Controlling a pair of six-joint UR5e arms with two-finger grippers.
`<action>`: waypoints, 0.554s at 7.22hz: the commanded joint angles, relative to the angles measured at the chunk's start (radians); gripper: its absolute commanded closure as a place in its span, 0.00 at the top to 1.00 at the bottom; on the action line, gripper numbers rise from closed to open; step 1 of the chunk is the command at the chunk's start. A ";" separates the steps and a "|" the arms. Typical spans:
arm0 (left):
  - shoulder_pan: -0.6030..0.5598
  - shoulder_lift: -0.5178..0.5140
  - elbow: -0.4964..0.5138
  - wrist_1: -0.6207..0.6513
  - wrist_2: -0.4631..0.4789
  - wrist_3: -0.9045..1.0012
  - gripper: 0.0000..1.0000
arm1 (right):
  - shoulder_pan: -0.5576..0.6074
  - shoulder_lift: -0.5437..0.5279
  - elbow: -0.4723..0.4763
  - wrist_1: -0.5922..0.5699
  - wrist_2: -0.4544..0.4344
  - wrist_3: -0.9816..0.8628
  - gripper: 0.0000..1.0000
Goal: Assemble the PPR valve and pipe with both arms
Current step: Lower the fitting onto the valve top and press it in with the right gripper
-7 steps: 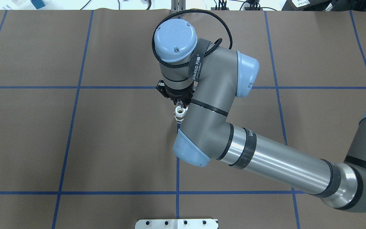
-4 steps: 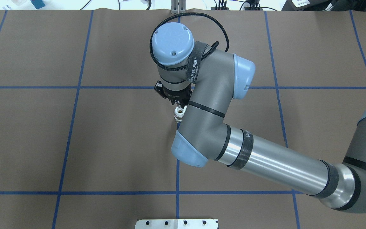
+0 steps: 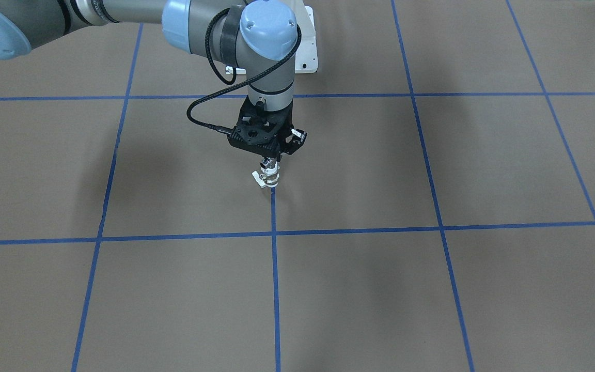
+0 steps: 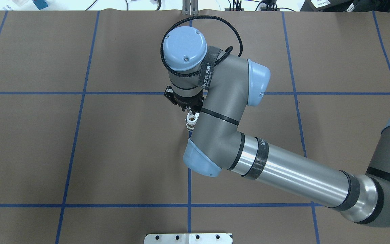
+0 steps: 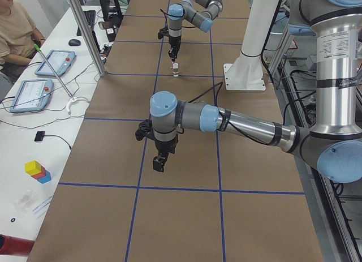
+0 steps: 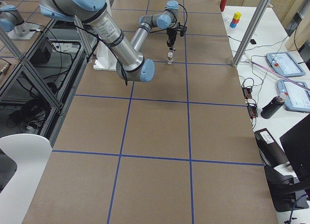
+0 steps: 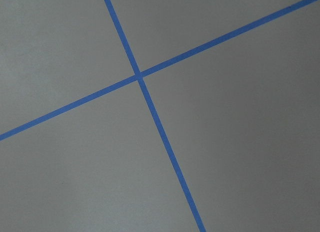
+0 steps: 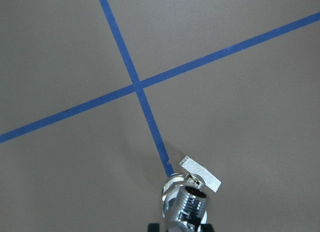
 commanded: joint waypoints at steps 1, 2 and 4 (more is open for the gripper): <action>0.000 0.000 -0.003 0.000 0.000 0.000 1.00 | -0.005 -0.004 -0.001 0.000 0.000 0.000 0.00; 0.000 0.000 -0.001 0.000 0.000 0.000 1.00 | -0.011 -0.007 -0.002 0.000 0.000 0.000 0.00; 0.000 -0.002 0.002 0.000 0.000 0.000 1.00 | -0.018 -0.011 -0.002 0.000 0.000 0.000 0.00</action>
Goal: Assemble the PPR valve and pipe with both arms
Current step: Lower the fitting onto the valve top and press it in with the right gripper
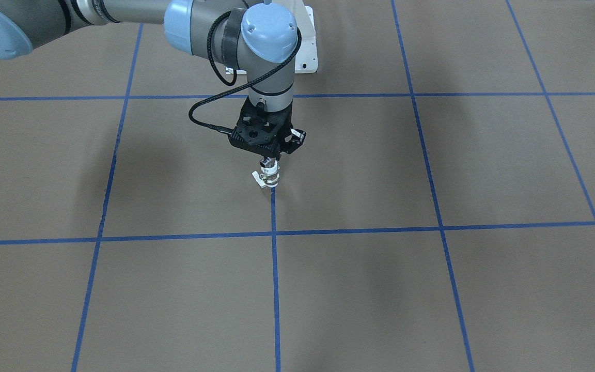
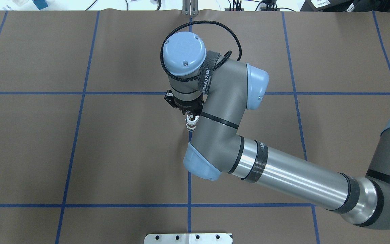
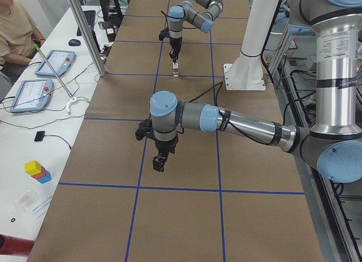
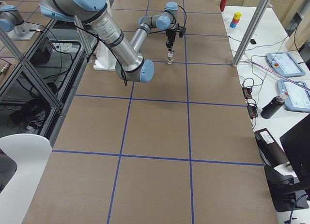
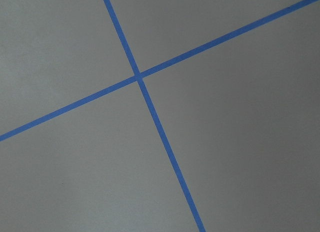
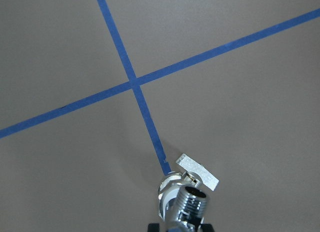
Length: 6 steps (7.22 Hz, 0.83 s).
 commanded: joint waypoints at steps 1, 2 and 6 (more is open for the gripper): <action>0.000 -0.001 0.002 0.000 0.000 0.000 1.00 | -0.005 -0.003 0.000 0.000 0.000 -0.001 0.00; 0.000 -0.001 0.002 0.000 0.000 0.000 1.00 | -0.006 -0.004 0.001 -0.002 0.000 -0.001 0.00; 0.000 0.000 -0.004 0.000 -0.002 0.000 1.00 | -0.006 -0.004 -0.003 0.000 -0.014 -0.001 0.00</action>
